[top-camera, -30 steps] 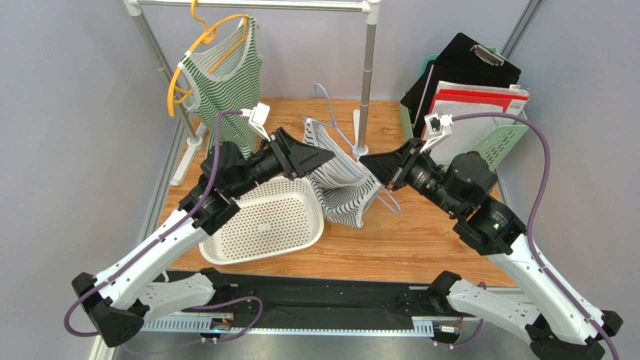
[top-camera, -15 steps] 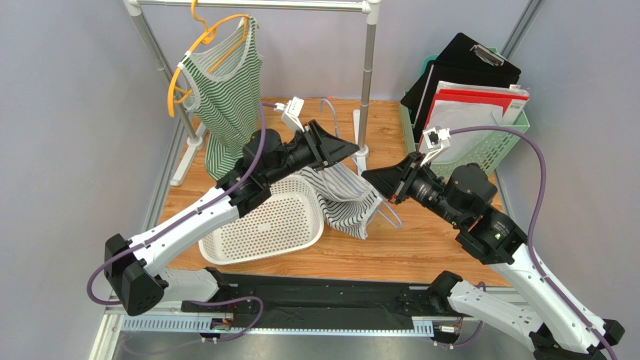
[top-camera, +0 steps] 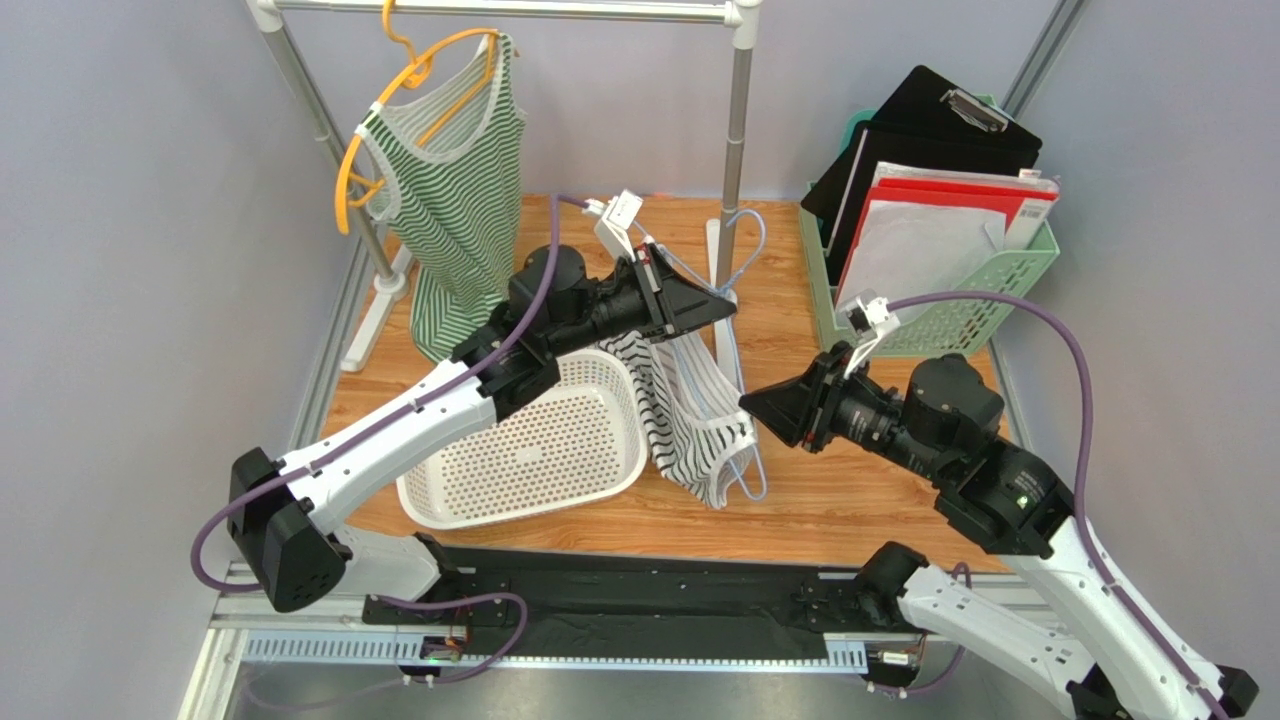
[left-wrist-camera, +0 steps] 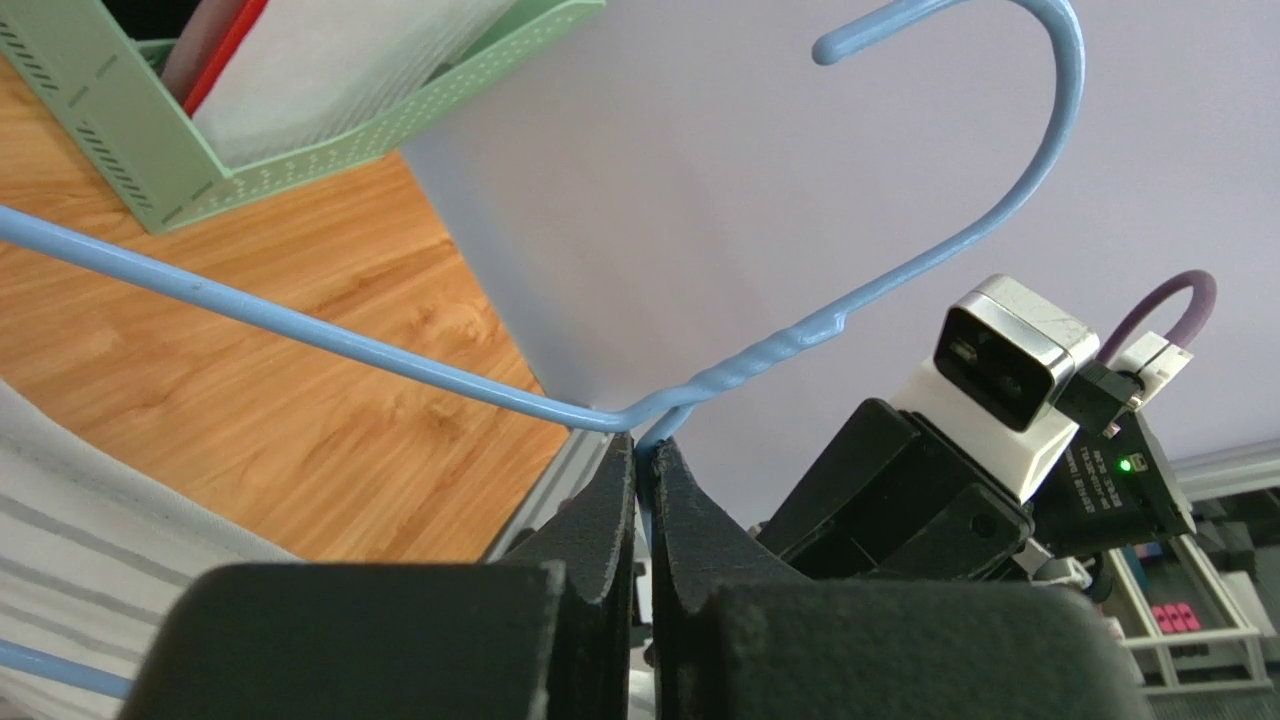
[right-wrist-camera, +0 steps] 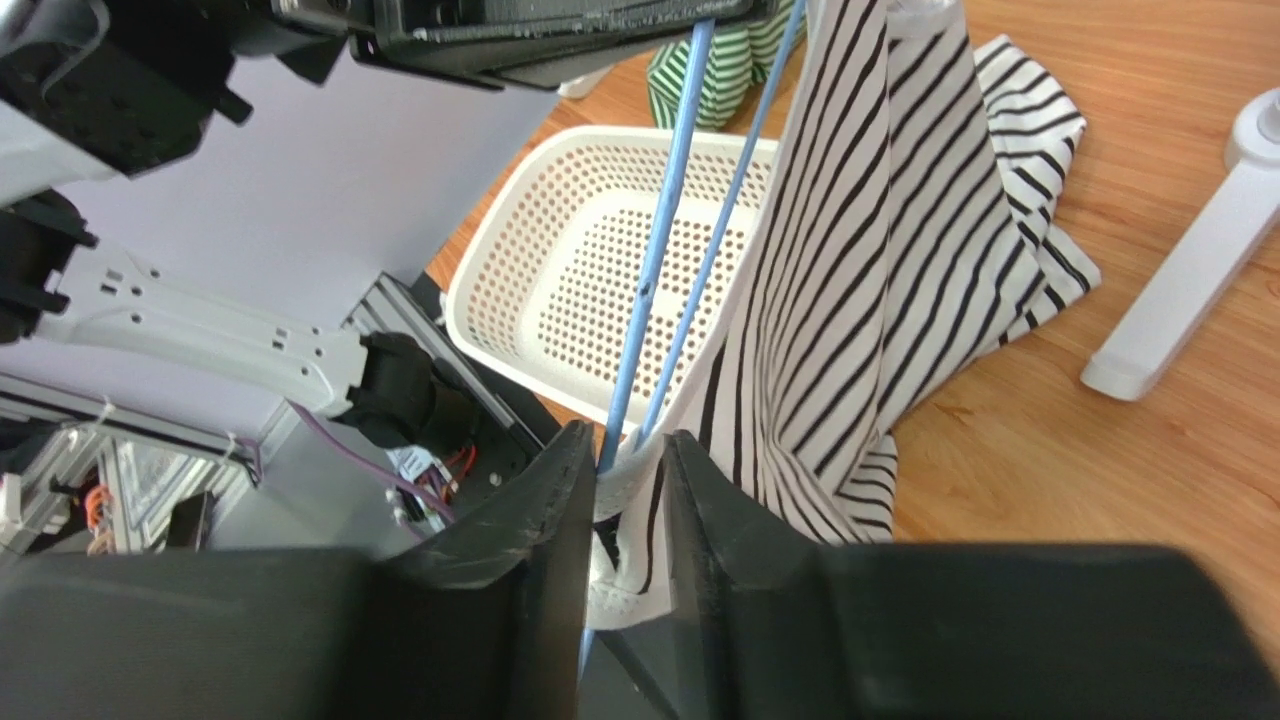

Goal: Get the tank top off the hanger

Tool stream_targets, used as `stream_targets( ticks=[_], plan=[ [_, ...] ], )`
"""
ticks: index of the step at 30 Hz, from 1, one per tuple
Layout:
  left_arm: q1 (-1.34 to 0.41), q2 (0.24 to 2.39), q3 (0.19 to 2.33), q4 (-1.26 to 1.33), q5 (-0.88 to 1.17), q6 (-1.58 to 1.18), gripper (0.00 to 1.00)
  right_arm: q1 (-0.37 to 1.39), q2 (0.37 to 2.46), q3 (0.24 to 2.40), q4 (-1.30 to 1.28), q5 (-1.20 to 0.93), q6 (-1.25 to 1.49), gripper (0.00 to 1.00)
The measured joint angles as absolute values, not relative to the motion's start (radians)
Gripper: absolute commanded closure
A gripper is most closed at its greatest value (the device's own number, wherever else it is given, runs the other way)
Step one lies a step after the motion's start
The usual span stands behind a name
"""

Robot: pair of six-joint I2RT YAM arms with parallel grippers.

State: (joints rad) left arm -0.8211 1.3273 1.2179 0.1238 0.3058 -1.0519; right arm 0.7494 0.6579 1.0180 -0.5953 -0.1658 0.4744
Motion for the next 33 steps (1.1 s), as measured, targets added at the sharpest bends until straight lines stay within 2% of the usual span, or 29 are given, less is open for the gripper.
stream_targets(
  ticks=[2,4,9,10,15,19,22,26,33],
  plan=[
    [-0.827,1.340,1.234,0.108,0.329,-1.050,1.00,0.749,0.642,1.018,-0.628,-0.167,0.447,0.47],
    [-0.834,1.343,1.244,0.094,0.350,-1.048,1.00,0.749,0.620,1.018,-0.676,-0.170,0.424,0.41],
    [-0.855,1.337,1.292,0.032,0.416,-1.027,1.00,0.749,0.555,1.038,-0.811,-0.167,0.359,0.33],
    [-0.858,1.332,1.293,0.022,0.429,-1.024,1.00,0.749,0.545,1.043,-0.832,-0.167,0.351,0.29],
    [-0.877,1.278,1.293,-0.037,0.492,-1.010,1.00,0.749,0.474,1.050,-0.922,-0.153,0.325,0.23],
    [-0.892,1.217,1.296,-0.082,0.519,-1.000,1.00,0.749,0.425,1.055,-0.992,-0.191,0.307,0.11],
    [-0.900,1.172,1.298,-0.118,0.515,-0.986,1.00,0.749,0.389,1.060,-0.993,-0.277,0.304,0.09],
    [-0.904,1.144,1.304,-0.132,0.520,-0.981,1.00,0.749,0.363,1.082,-0.965,-0.398,0.282,0.12],
    [-0.920,1.147,1.308,-0.162,0.577,-0.982,1.00,0.749,0.366,1.044,-0.912,-0.373,0.230,0.13]
  ],
)
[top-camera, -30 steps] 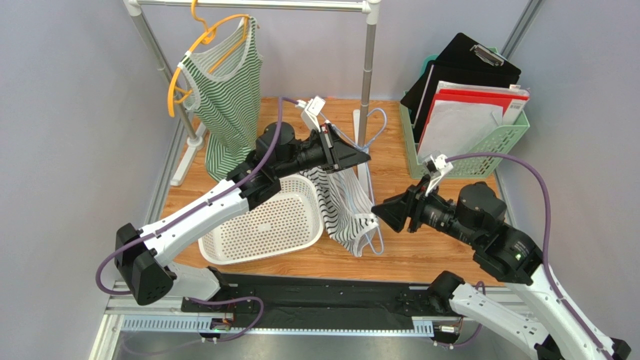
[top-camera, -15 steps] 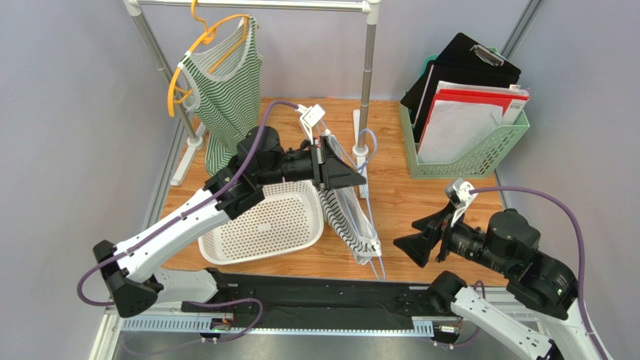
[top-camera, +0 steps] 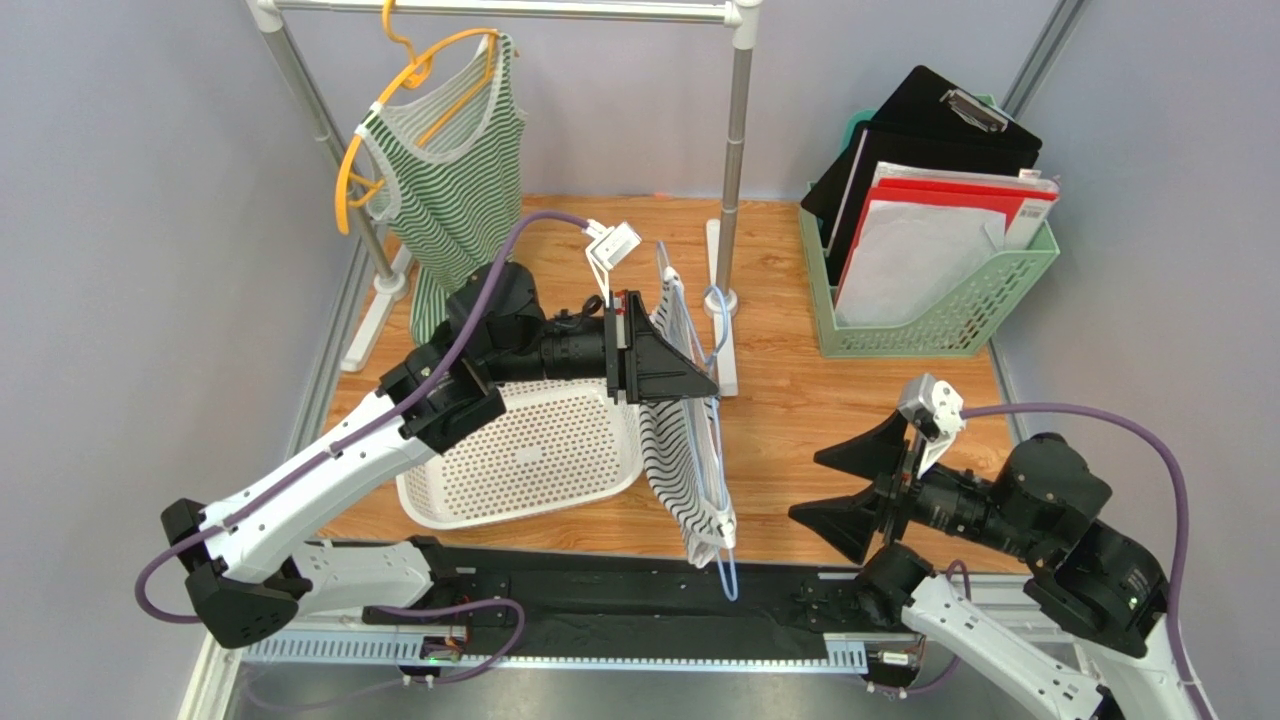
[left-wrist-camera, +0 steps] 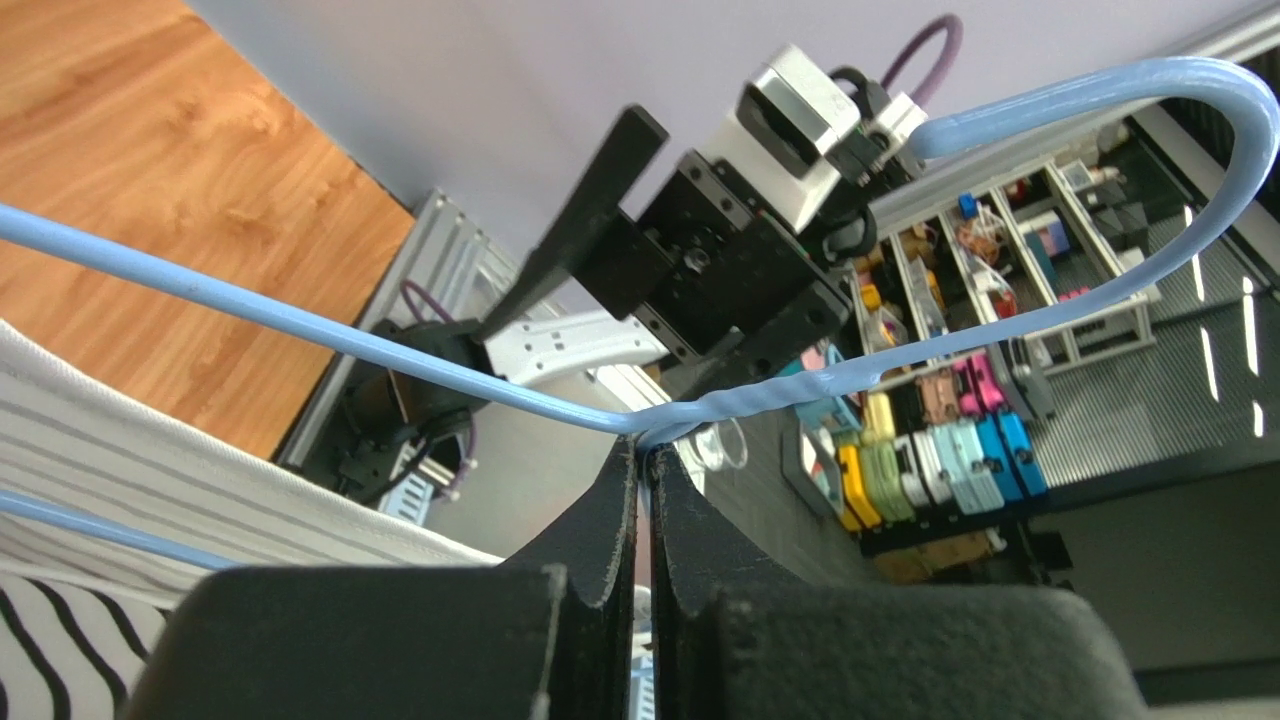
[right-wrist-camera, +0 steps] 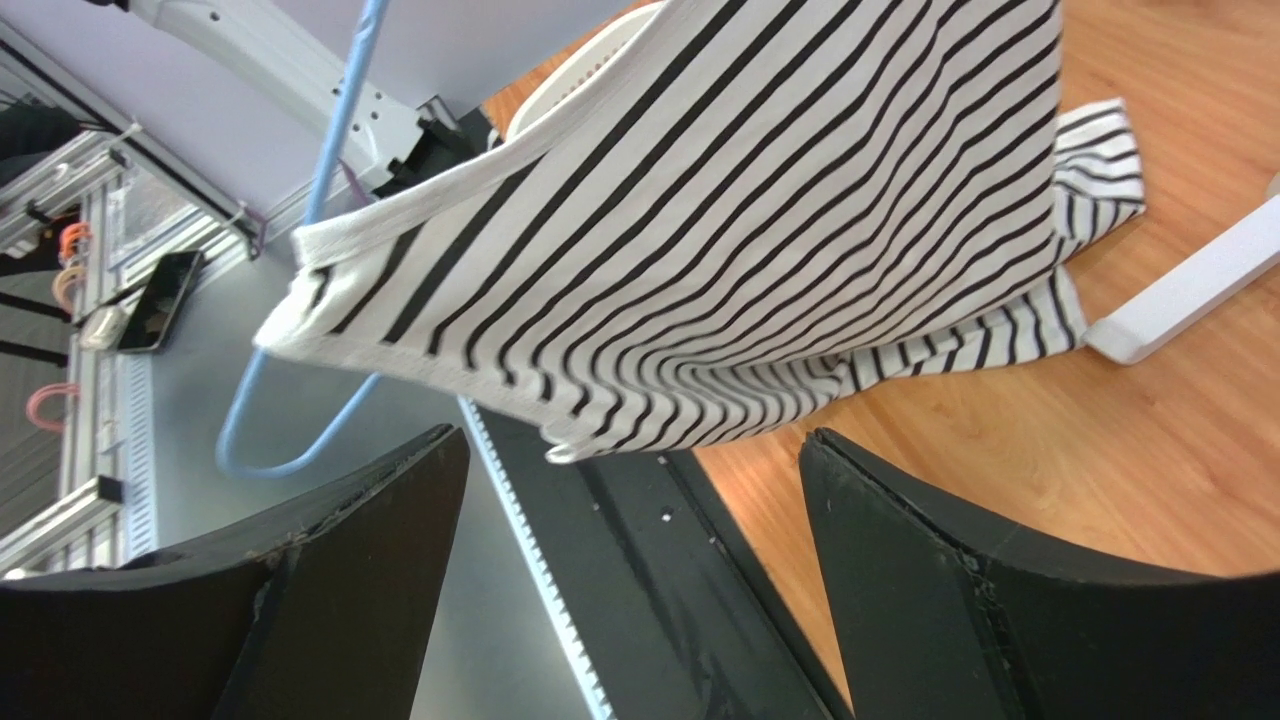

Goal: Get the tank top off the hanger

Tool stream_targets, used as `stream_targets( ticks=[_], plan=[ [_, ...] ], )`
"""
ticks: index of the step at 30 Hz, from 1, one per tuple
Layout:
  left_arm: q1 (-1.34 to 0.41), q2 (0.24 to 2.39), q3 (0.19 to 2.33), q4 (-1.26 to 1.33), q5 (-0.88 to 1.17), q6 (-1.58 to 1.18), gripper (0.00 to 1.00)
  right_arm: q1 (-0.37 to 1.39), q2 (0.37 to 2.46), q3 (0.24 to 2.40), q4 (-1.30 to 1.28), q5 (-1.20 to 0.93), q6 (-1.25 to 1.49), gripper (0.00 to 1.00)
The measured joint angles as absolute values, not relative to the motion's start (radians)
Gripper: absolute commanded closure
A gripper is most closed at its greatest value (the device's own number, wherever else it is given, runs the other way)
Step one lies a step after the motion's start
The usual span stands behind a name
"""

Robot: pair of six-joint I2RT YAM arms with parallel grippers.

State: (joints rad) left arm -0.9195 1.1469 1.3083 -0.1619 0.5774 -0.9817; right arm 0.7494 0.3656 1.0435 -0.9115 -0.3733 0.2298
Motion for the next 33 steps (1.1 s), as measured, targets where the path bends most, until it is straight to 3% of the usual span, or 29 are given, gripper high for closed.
stream_targets(
  ticks=[12,21,33],
  plan=[
    [-0.961,1.018,1.232,-0.198,0.663,-0.978,1.00,0.749,0.604,1.007,-0.543,-0.345,0.091,0.09],
    [-0.963,0.992,1.214,-0.208,0.723,-0.974,1.00,0.749,0.955,1.196,-0.434,-0.588,-0.064,0.08],
    [-0.965,0.989,1.205,-0.252,0.751,-0.954,1.00,0.604,1.061,1.283,-0.435,-0.906,-0.125,0.11]
  ],
)
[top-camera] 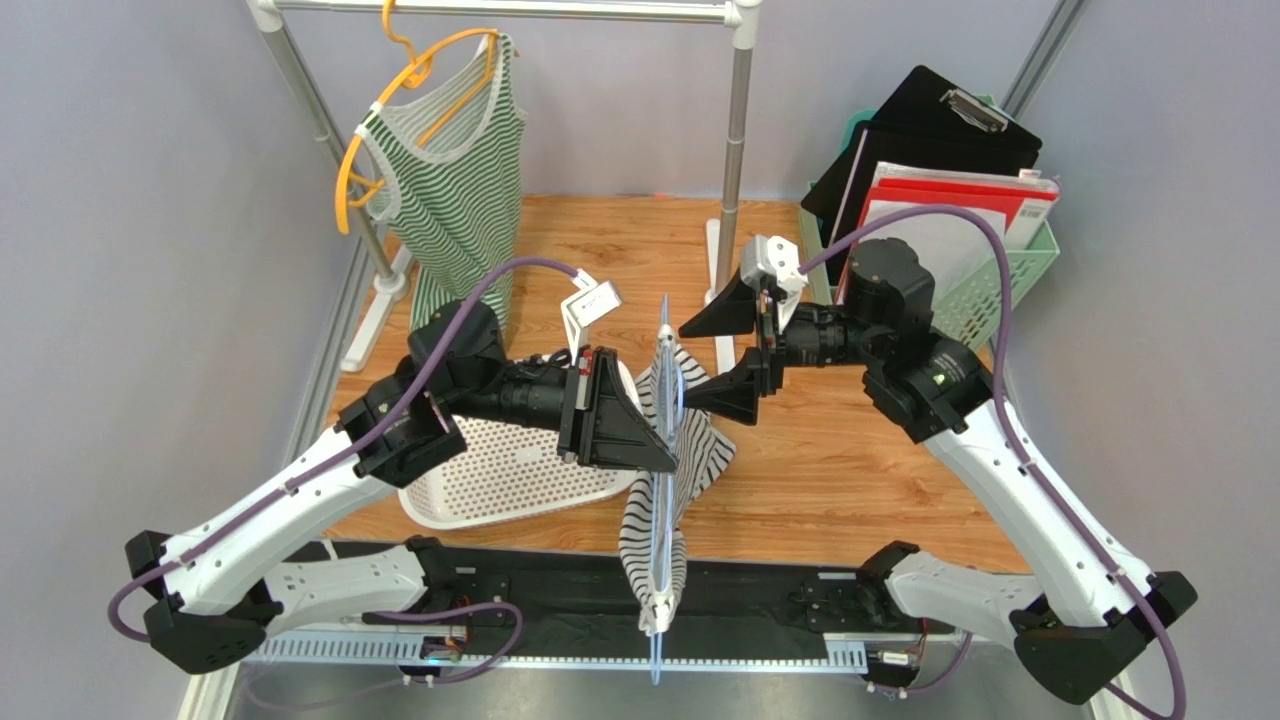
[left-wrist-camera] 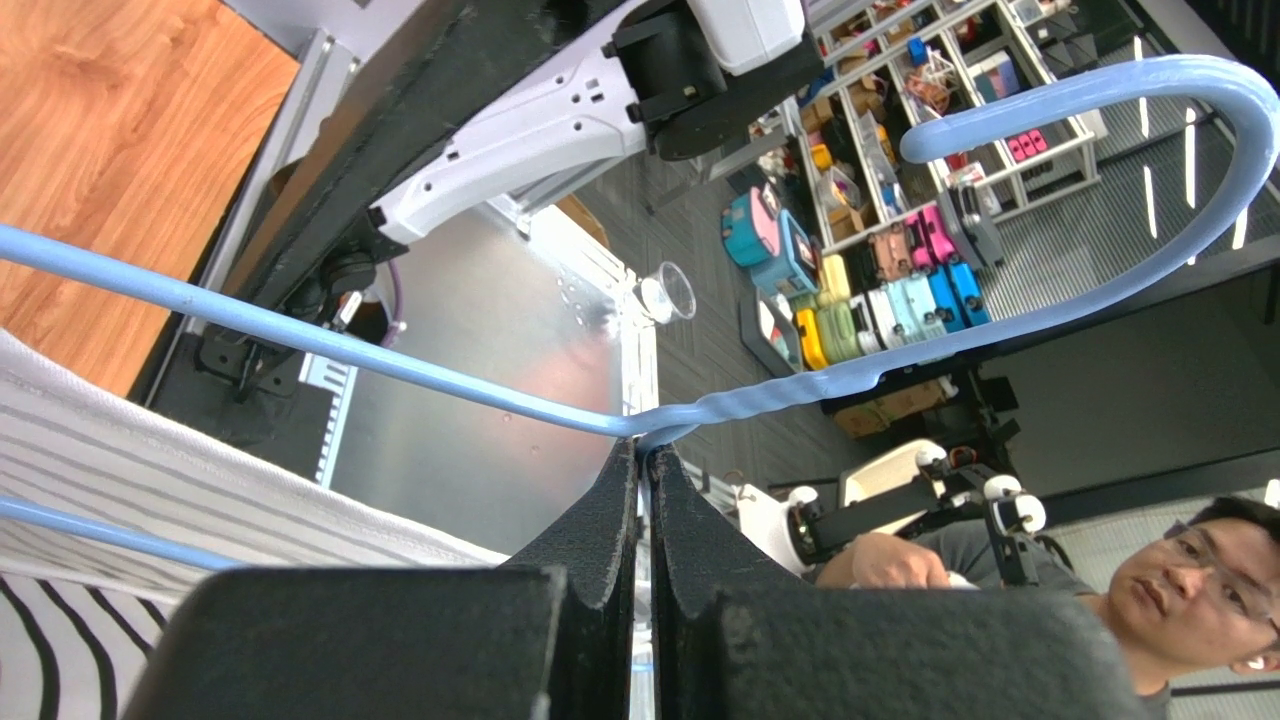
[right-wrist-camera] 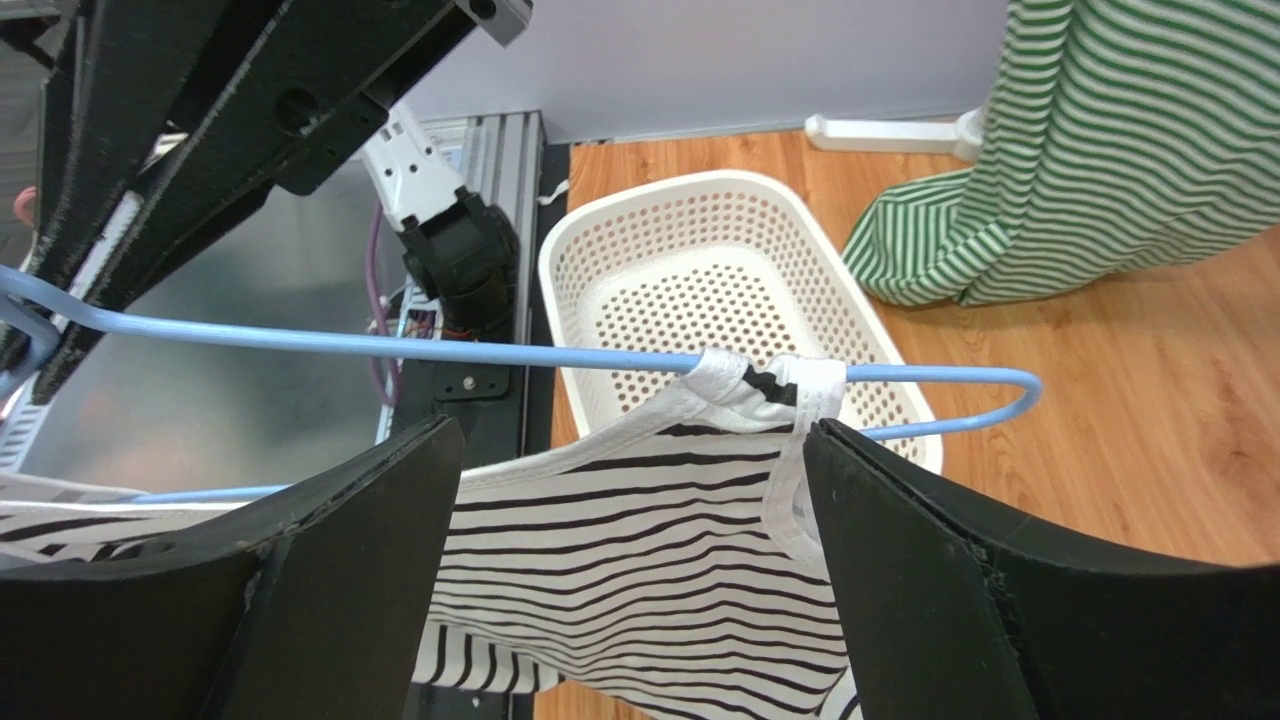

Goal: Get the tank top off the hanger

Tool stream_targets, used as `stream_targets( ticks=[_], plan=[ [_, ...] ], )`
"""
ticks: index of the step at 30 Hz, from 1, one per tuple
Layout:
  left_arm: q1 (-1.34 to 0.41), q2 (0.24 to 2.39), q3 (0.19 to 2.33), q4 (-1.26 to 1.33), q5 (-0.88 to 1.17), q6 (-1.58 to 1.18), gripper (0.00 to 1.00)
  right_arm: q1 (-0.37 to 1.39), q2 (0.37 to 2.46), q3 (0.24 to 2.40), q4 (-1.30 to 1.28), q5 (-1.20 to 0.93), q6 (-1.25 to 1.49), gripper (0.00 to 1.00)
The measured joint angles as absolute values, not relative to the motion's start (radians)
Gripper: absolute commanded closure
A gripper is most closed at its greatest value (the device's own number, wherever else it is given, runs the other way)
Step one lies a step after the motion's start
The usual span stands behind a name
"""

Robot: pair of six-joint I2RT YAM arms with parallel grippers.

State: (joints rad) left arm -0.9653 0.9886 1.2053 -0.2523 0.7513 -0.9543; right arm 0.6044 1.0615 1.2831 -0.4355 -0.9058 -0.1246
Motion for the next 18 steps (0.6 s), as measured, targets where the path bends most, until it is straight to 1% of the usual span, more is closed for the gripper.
stream_targets(
  ticks=[3,7,14,16,18],
  plan=[
    [-0.966,0.986,1.205,-0.253,0.753,-0.953,1.00,0.597,1.092,1.287,-0.437,-0.951,-0.125,0.10],
    [-0.966,0.982,1.205,-0.252,0.756,-0.952,1.00,0.597,1.125,1.298,-0.441,-0.977,-0.125,0.13],
    [-0.966,0.976,1.205,-0.252,0.763,-0.952,1.00,0.594,1.177,1.323,-0.431,-0.945,-0.117,0.18],
    [-0.966,0.974,1.205,-0.252,0.763,-0.953,1.00,0.594,1.182,1.323,-0.423,-0.926,-0.111,0.24],
    [-0.966,0.972,1.205,-0.252,0.763,-0.953,1.00,0.594,1.187,1.323,-0.406,-0.903,-0.105,0.27]
  ],
)
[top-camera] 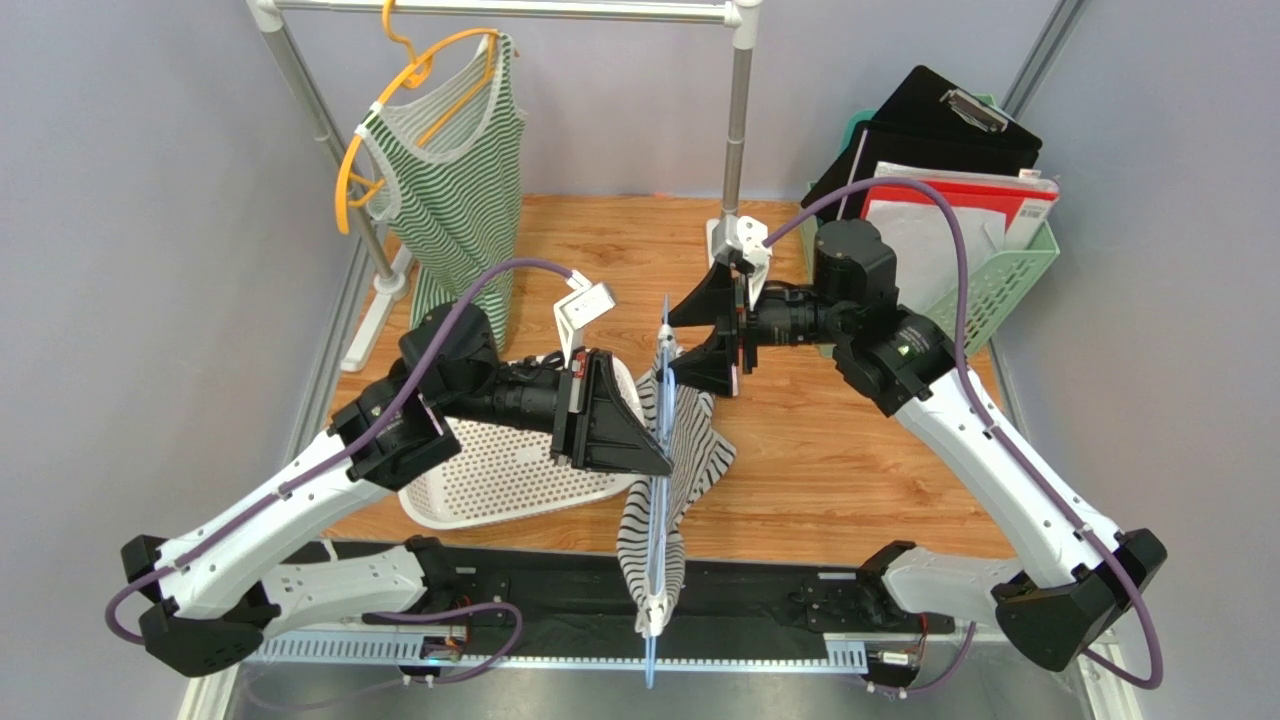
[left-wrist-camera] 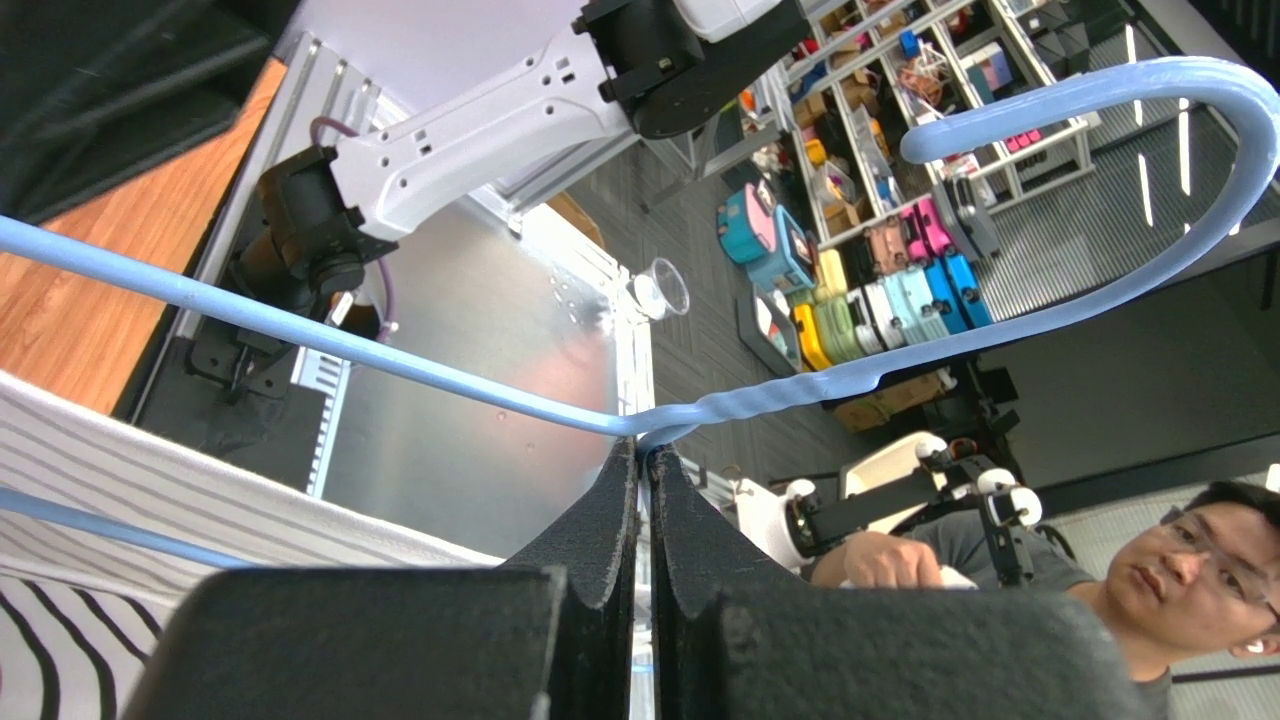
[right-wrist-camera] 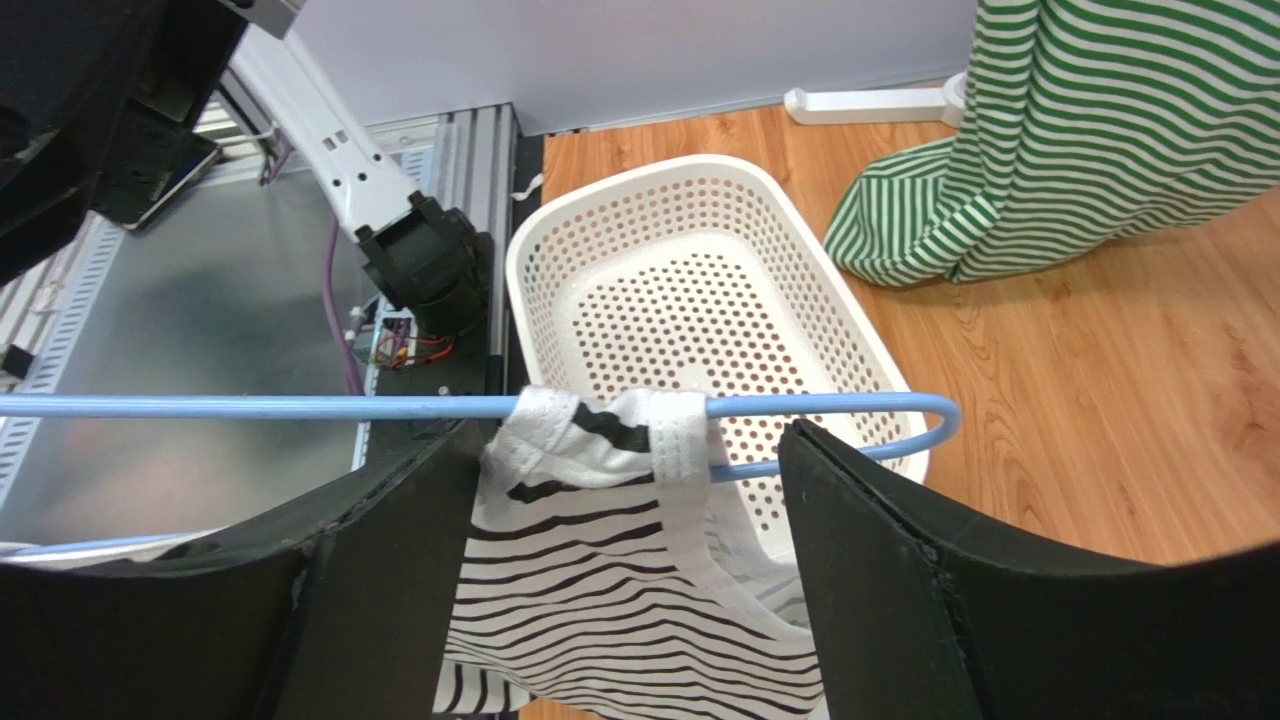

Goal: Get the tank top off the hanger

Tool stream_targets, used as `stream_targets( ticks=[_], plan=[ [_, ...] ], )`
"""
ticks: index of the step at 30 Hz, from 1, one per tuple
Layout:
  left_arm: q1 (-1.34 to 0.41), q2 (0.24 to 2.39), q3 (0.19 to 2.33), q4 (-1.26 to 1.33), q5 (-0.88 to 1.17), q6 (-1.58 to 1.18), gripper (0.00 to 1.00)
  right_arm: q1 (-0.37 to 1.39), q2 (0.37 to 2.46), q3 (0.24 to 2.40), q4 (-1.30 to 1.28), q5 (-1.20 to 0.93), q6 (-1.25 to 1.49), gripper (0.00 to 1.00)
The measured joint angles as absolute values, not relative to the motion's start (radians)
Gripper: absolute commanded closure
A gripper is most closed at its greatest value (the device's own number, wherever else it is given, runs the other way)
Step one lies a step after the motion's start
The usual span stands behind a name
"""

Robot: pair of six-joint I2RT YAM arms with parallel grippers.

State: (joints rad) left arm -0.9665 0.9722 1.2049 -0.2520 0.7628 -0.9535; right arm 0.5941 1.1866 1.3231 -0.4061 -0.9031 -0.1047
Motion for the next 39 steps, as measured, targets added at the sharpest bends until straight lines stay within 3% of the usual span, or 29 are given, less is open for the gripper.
stream_targets(
  ticks=[8,9,12,17,22,29,39],
  plan=[
    [-0.966,0.956,1.205,-0.252,0.757,-0.955,1.00,0.588,1.192,1.324,-0.382,-0.865,-0.093,0.38],
    [-0.966,0.952,1.205,-0.252,0.755,-0.955,1.00,0.586,1.192,1.324,-0.382,-0.865,-0.092,0.47],
    [-0.966,0.940,1.201,-0.253,0.748,-0.955,1.00,0.582,1.192,1.324,-0.379,-0.865,-0.086,0.57],
    [-0.966,0.927,1.197,-0.255,0.730,-0.955,1.00,0.578,1.192,1.324,-0.377,-0.863,-0.075,0.59],
    [-0.966,0.915,1.190,-0.273,0.701,-0.955,1.00,0.567,1.192,1.325,-0.377,-0.847,-0.059,0.87],
    [-0.966,0.905,1.169,-0.284,0.677,-0.951,1.00,0.558,1.225,1.385,-0.381,-0.735,0.019,0.93],
    [-0.966,0.894,1.164,-0.304,0.653,-0.942,1.00,0.544,1.333,1.449,-0.414,-0.627,0.130,0.76]
  ],
)
